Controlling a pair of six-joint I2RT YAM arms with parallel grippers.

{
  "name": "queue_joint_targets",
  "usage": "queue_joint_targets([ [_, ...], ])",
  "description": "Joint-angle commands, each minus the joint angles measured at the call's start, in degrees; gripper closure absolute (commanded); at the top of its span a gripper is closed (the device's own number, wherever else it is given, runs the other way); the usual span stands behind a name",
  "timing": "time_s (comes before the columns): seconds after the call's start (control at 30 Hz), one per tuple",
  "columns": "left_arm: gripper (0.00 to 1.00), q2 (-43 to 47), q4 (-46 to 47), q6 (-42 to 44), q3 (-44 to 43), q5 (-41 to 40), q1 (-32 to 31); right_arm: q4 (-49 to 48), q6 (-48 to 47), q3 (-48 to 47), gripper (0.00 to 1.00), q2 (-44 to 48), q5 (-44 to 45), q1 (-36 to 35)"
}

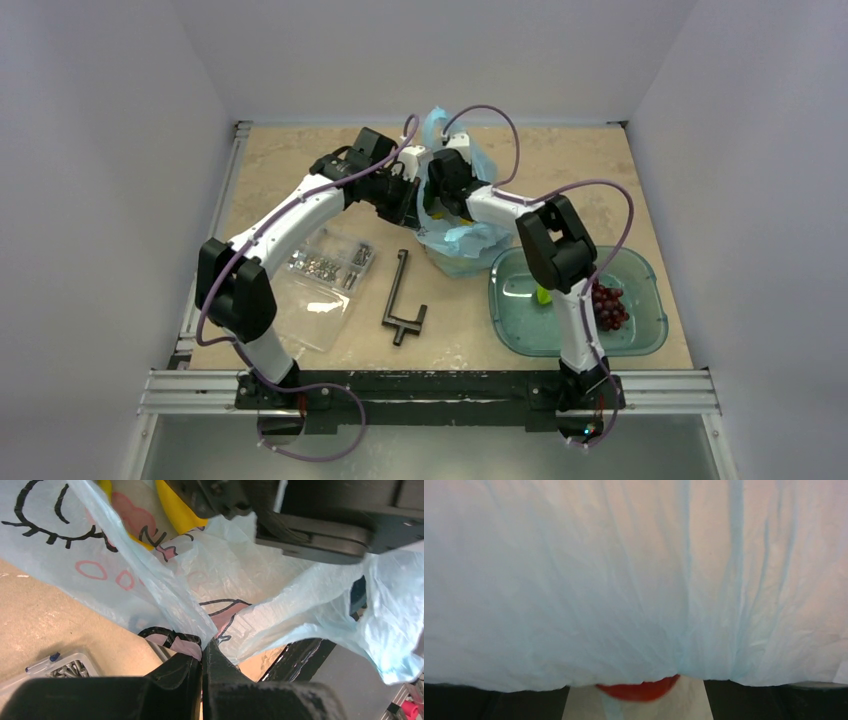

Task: Take the fake fruits out of the plastic bag
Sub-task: Take out the fake fruit from the plastic bag.

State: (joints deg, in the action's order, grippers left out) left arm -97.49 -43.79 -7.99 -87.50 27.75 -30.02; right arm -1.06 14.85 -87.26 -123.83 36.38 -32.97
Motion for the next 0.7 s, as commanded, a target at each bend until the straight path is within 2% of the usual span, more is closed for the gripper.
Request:
queue_joint_targets([
  [0.0, 1.0, -0.1, 1.4, -0.7, -1.0, 1.9, 0.0, -2.0, -3.8, -5.9, 0.11, -3.4, -1.3, 0.9],
  [0.13, 1.0, -0.1, 1.3, -0.7, -1.1, 1.9, -0.1, 0.5, -3.8, -10.6, 0.12, -8.2, -0.8, 1.9],
  [0.2, 1.0, -0.1, 1.2, -0.6, -1.1, 1.8, 0.1, 0.3, -4.3, -11.4, 0.16, -8.5, -1.1, 1.9],
  [0.37, 1.0, -0.4, 1.2, -0.8, -1.3, 2.2, 0.2, -1.1, -6.0, -11.0, 0.41, -6.6, -1.7, 1.9],
  [0.4, 1.0, -0.5, 1.2, -0.8, -1.3, 2.2, 0.2, -1.4, -6.1, -10.3, 0.51, -5.7, -1.8, 2.0],
  [0.43, 1.0, -0.5, 1.2, -0.8, -1.3, 2.2, 0.2, -1.9, -6.1, -9.5, 0.57, -5.0, -2.3, 2.0],
  [0.57, 1.0, -0.8, 1.1, -0.6, -1.3, 1.5, 0.4, -0.8, -5.1, -6.9, 0.71, -0.9, -4.4, 1.6],
  [0.67, 1.0, -1.5, 1.0, -0.6, -1.5, 1.5, 0.3, 0.9, -3.1, -3.4, 0.76, 3.8, -8.1, 1.4],
])
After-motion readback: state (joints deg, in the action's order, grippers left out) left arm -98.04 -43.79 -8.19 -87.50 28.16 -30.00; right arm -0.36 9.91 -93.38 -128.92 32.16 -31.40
